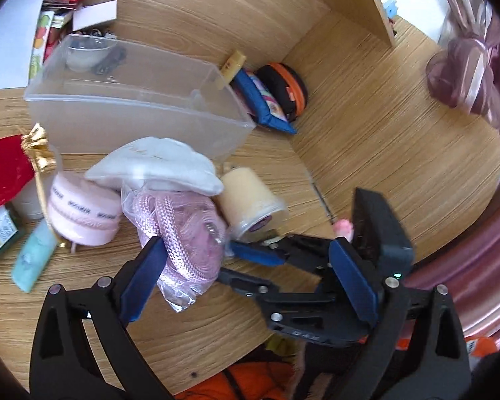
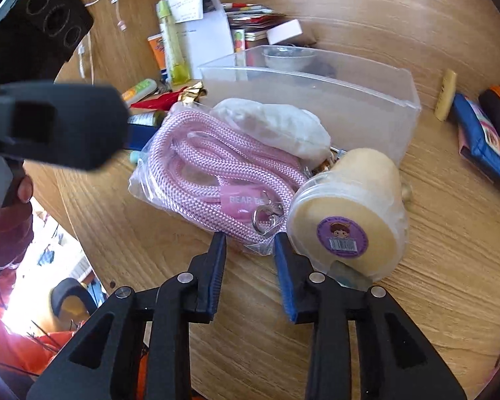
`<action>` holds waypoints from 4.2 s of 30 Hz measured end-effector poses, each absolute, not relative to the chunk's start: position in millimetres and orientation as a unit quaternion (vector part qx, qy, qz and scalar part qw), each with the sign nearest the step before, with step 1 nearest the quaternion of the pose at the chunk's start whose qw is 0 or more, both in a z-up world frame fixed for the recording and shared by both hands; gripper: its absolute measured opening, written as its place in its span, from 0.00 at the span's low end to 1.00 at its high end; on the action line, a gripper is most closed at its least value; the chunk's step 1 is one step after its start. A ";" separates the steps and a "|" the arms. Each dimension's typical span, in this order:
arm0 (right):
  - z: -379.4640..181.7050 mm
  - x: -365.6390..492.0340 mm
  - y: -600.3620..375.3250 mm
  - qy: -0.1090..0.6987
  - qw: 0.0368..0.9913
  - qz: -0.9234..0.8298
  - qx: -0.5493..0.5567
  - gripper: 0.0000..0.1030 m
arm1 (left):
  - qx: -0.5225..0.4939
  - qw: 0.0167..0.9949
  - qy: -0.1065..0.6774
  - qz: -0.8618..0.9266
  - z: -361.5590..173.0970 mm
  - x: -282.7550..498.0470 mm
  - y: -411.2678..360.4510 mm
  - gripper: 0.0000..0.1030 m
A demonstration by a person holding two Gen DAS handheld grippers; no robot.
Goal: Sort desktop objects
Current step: 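Grasp the bagged pink rope coil with the right gripper and lift it, then grasp the pink round container with the left gripper while the right gripper holds the rope bag, then carry the pink container and rope bag over the clear plastic bin with both grippers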
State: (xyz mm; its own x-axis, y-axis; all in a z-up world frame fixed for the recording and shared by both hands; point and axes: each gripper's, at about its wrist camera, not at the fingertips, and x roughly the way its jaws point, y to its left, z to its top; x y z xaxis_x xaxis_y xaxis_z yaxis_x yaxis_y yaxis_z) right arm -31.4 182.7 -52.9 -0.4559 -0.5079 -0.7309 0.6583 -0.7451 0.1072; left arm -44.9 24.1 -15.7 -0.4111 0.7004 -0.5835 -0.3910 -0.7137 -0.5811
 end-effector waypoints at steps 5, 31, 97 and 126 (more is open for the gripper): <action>-52.3 -34.9 194.1 0.054 0.346 -0.849 0.395 0.28 | -0.434 0.330 -0.180 0.819 -10.2 -48.1 32.0 0.95; -29.6 -23.7 124.4 0.151 0.341 -0.887 0.273 0.22 | -0.415 0.300 -0.200 0.835 1.2 -43.0 -19.9 0.95; -3.8 -17.6 186.9 0.121 0.313 -0.902 0.270 0.51 | -0.492 0.244 -0.009 0.836 -46.0 -98.9 52.4 0.63; 11.7 -18.1 155.7 0.096 0.342 -0.893 0.277 0.16 | -0.426 0.223 -0.031 0.876 -2.3 -69.7 11.8 0.63</action>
